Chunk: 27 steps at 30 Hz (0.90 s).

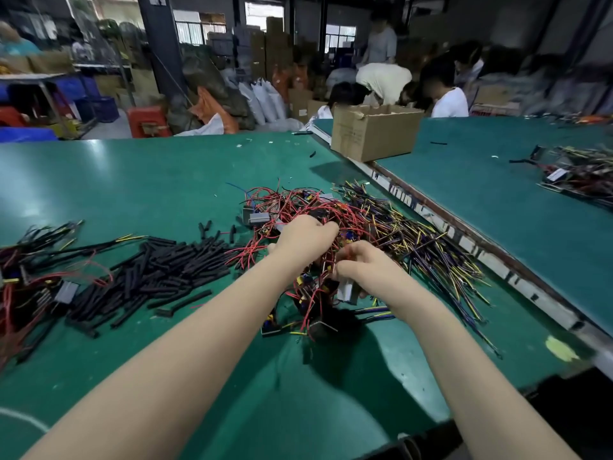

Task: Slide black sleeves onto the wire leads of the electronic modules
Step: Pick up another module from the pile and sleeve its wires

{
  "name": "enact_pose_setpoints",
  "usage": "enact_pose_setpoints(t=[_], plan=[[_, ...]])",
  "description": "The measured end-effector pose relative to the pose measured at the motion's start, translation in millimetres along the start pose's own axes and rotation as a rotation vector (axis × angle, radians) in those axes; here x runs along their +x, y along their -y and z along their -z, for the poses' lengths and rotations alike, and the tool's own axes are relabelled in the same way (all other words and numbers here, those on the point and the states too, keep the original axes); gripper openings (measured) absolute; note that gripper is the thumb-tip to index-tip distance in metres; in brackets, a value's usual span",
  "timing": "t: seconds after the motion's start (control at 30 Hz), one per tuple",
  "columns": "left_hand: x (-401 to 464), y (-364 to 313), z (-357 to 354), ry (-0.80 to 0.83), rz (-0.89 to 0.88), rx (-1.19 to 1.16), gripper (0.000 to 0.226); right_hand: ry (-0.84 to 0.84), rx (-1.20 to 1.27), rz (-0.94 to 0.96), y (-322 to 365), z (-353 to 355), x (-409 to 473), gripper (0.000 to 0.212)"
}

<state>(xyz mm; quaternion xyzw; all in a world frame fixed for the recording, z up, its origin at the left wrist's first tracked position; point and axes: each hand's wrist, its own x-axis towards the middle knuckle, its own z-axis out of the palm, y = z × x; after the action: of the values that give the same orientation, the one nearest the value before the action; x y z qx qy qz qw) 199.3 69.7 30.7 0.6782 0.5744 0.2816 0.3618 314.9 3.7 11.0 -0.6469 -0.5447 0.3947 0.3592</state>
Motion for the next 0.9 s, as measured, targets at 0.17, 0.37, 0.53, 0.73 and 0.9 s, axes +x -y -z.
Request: enact_pose_setpoints(t=[0.17,0.37,0.53,0.73,0.9], plan=[[10,-9,7,-0.098,-0.059,-0.203,0.018,-0.114,0.009,-0.022,-11,-5,4,0.025],[13,-34,44,0.090,-0.060,-0.988,0.027,-0.368,0.671,-0.240,-15,20,14,0.018],[11,-36,54,0.140,-0.039,-0.664,0.020,-0.496,0.297,-0.153,-16,31,17,0.026],[-8,-49,41,0.300,-0.326,-0.254,0.026,-0.097,0.050,0.177,23,7,22,0.028],[-1,-56,70,0.248,-0.245,-0.625,0.026,-0.365,0.002,0.091,25,12,55,0.027]])
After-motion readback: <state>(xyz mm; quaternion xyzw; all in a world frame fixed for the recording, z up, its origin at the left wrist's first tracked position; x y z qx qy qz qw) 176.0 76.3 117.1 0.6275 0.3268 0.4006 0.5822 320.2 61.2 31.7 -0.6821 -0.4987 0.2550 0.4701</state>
